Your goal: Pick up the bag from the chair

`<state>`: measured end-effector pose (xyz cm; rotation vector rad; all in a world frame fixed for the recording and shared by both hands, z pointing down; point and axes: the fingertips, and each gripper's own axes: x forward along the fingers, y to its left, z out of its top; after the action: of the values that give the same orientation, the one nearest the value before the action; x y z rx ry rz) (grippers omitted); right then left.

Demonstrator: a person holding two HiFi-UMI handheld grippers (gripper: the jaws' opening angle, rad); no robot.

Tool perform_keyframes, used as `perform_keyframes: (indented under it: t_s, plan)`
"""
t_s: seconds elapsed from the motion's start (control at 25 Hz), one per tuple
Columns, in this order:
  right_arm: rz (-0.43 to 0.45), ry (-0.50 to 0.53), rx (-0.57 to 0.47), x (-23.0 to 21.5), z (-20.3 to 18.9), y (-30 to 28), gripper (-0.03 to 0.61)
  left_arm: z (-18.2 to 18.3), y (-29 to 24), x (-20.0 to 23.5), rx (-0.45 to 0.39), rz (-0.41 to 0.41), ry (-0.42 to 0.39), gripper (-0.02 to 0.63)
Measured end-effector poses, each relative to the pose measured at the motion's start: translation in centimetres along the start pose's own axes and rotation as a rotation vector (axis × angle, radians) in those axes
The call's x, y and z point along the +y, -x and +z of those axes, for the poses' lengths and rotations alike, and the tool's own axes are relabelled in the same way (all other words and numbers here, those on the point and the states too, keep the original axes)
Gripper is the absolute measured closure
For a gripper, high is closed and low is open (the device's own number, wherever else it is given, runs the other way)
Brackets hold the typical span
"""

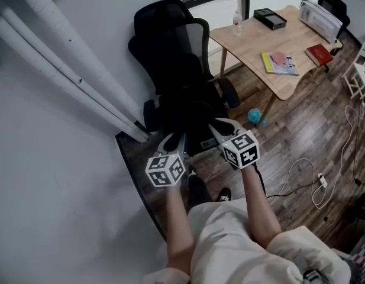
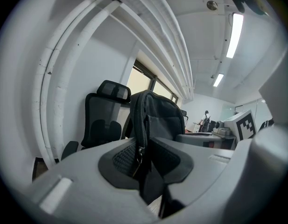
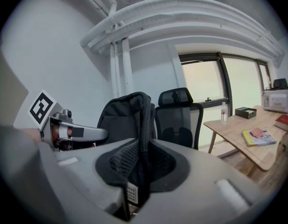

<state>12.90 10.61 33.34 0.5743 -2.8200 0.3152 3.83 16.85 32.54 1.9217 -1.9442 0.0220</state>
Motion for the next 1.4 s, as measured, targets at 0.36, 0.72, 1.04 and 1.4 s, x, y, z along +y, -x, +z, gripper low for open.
perform_keyframes:
  t_s: [0.36, 0.72, 1.04, 1.4]
  plan:
    - [-0.006, 0.006, 0.006, -0.4, -0.2, 0.5, 0.509, -0.3, 0.0, -0.7, 0.003, -0.002, -0.004, 0.534]
    - [-0.001, 0.006, 0.001, -0.8, -0.4, 1.0, 0.509, -0.4, -0.1, -1.3, 0.006, 0.000, -0.012, 0.534]
    - [0.008, 0.005, -0.005, -0.6, 0.1, 0.9, 0.509, 0.2, 0.1, -1.5, 0.013, 0.007, -0.037, 0.534]
    - [0.000, 0.005, -0.011, -0.5, 0.3, 1.0, 0.511, 0.2, 0.3, -1.5, 0.013, 0.011, -0.045, 0.532]
